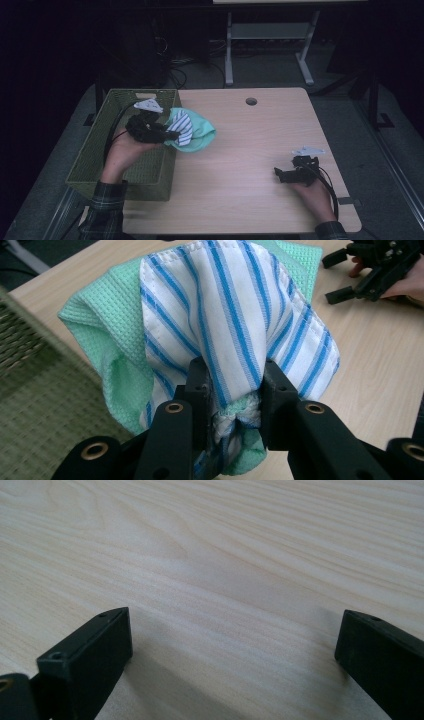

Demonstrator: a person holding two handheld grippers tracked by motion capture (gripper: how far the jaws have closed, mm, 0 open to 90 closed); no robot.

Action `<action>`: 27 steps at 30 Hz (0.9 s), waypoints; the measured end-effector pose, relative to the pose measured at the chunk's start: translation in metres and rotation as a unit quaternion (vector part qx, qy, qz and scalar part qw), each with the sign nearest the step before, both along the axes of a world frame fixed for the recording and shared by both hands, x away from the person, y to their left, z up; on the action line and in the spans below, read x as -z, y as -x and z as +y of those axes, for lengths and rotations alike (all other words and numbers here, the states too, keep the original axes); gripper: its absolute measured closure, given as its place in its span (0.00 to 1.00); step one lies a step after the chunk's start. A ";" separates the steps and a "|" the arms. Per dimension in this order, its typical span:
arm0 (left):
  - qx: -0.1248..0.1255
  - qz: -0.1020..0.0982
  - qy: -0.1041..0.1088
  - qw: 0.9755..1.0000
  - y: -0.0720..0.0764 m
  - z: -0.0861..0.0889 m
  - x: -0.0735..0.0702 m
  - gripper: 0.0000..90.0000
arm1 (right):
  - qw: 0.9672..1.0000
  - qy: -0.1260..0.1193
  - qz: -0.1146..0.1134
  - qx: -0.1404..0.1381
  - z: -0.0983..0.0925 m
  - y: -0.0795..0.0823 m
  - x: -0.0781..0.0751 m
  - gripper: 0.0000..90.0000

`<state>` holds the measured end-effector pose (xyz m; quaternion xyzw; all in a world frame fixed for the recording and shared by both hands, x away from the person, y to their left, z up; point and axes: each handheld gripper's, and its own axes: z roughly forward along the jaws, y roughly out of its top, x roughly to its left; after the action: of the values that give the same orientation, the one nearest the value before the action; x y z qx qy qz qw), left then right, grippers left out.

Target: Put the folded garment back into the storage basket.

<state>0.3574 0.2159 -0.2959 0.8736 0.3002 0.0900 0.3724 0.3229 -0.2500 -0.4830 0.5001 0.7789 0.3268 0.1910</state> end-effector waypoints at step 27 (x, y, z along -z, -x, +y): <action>-0.111 -0.008 -0.003 0.994 0.001 0.072 0.000 0.78 | 1.000 0.000 0.000 0.000 0.000 0.000 0.000 0.02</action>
<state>0.3568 0.2881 -0.2955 0.8351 0.3920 0.1389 0.3600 0.3229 -0.2500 -0.4831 0.5001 0.7789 0.3268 0.1910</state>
